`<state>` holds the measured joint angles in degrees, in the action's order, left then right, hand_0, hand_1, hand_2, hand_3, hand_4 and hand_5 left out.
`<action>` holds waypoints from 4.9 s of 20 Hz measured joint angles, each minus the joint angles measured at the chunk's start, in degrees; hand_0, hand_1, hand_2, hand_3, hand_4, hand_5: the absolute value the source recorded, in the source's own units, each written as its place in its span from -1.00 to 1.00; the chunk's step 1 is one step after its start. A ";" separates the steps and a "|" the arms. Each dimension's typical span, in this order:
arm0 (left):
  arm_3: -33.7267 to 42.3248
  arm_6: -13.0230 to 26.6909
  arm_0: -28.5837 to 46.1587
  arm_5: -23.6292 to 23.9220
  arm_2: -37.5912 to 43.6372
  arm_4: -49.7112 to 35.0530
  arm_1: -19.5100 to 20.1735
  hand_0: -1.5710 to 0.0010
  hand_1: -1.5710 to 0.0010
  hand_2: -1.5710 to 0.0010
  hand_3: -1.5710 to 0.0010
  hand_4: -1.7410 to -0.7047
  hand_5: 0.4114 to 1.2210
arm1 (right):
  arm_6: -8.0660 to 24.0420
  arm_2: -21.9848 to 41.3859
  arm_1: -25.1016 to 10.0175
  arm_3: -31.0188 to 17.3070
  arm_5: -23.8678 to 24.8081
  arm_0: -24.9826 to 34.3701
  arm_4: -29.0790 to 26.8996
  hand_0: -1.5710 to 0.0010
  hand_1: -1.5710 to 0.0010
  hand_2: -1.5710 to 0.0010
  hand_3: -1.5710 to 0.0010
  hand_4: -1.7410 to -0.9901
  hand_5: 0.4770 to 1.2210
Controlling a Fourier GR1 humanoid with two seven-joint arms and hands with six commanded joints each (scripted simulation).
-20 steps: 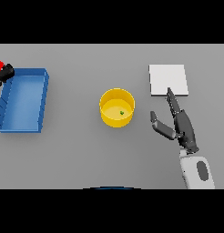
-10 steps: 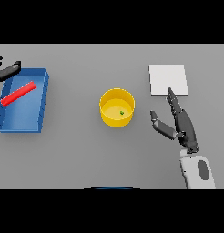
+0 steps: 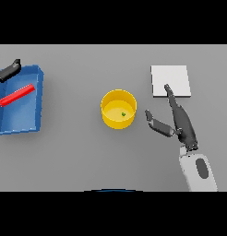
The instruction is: Pick up the red beaker and tilt it to pour out 1 green nut into yellow bowl. Pick up the yellow bowl and place it on the metallic measuring scale.
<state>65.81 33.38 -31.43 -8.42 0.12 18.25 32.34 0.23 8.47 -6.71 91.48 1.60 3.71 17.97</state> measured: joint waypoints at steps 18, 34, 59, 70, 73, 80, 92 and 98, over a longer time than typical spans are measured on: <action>2.32 -2.33 1.78 0.88 0.86 -1.61 -1.07 1.00 1.00 1.00 1.00 0.89 -0.24 | -7.08 20.51 -15.15 -12.08 -22.52 27.12 19.53 1.00 1.00 1.00 1.00 0.41 -0.57; 0.07 -4.56 0.64 0.76 2.06 -2.92 -1.54 1.00 1.00 1.00 1.00 0.83 -0.23 | -11.37 28.80 -12.67 -23.70 -26.54 33.54 24.91 1.00 1.00 1.00 1.00 0.24 -0.41; 2.00 -3.31 1.10 1.23 1.33 -2.32 -1.85 1.00 1.00 1.00 1.00 0.84 -0.23 | -10.74 29.47 -13.02 -24.57 -28.54 34.83 23.83 -0.89 -0.87 -0.87 -0.60 -0.89 0.96; 2.27 -4.51 0.96 1.44 1.84 -2.53 -1.31 1.00 1.00 1.00 1.00 0.82 -0.19 | -6.66 26.06 -18.12 -18.02 -34.14 37.43 18.47 -0.99 -0.98 -0.99 -0.68 -0.95 0.99; 2.49 -4.10 1.38 1.15 2.02 -2.45 -0.65 1.00 1.00 1.00 1.00 0.83 -0.17 | -4.96 24.66 -19.09 -19.11 -33.27 38.86 18.18 -0.87 -0.95 -0.99 -0.63 -0.95 1.00; 2.68 -3.79 1.19 0.56 2.65 -3.43 -0.50 1.00 1.00 1.00 1.00 0.81 -0.15 | -5.07 22.05 -23.77 -24.41 -29.34 41.77 18.94 -0.97 -0.99 -1.00 -0.79 -0.96 1.00; 4.50 -1.64 2.13 0.77 3.19 -3.93 -0.36 1.00 1.00 1.00 1.00 0.76 -0.11 | -6.41 20.47 -24.97 -42.79 -22.00 45.26 20.00 -0.94 -0.79 -0.89 -0.92 -0.97 1.00; 4.78 0.23 2.06 0.95 2.98 -3.87 -0.87 1.00 1.00 1.00 1.00 0.73 -0.08 | -7.85 21.16 -24.33 -49.84 -19.80 46.53 20.82 -0.82 -0.59 -0.72 -0.98 -0.97 1.00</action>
<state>70.59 33.61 -29.37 -7.47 3.11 14.37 31.47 -7.62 29.63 -31.03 41.65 -18.20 50.24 38.80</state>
